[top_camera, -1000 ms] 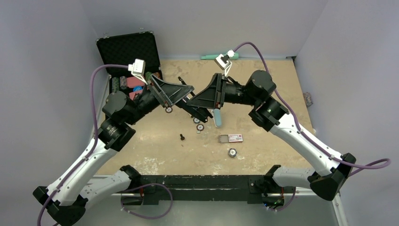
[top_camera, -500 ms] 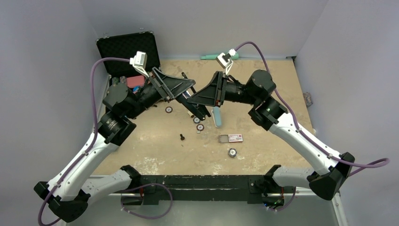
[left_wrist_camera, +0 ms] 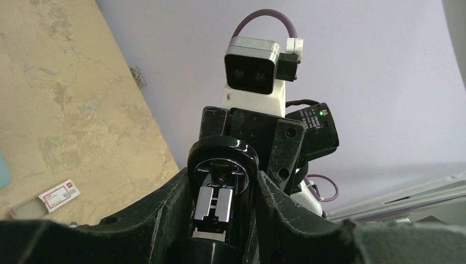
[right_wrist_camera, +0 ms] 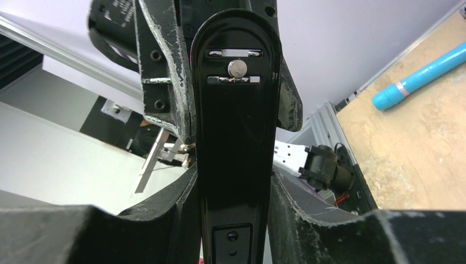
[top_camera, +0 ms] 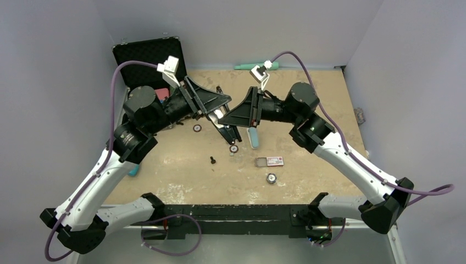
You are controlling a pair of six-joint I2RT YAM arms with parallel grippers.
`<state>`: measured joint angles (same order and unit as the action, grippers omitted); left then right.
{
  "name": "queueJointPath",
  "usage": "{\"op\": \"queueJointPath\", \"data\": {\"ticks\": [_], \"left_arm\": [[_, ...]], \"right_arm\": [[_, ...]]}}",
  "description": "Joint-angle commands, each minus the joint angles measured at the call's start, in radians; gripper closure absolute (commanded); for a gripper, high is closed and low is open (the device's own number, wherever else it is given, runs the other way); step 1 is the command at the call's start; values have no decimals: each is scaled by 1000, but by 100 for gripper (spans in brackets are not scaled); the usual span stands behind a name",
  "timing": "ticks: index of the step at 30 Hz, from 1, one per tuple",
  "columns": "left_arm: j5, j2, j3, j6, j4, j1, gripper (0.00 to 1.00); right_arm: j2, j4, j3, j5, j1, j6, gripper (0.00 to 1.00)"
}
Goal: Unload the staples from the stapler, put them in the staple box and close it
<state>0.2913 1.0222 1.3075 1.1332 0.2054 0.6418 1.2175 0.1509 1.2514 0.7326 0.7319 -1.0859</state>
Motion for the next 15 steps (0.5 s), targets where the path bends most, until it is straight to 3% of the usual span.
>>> {"op": "queueJointPath", "data": {"ticks": [1,10,15], "left_arm": [[-86,8,67,-54,177,-5,100],[-115,-6,75,-68,305,-20,100],[-131,-22,73,-71,359,-38,100]], "right_arm": [[-11,-60,49,33,18,106,56],[-27,-211,63,-7,8,192,23],[-47,-313,67,-40,-19,244,19]]}}
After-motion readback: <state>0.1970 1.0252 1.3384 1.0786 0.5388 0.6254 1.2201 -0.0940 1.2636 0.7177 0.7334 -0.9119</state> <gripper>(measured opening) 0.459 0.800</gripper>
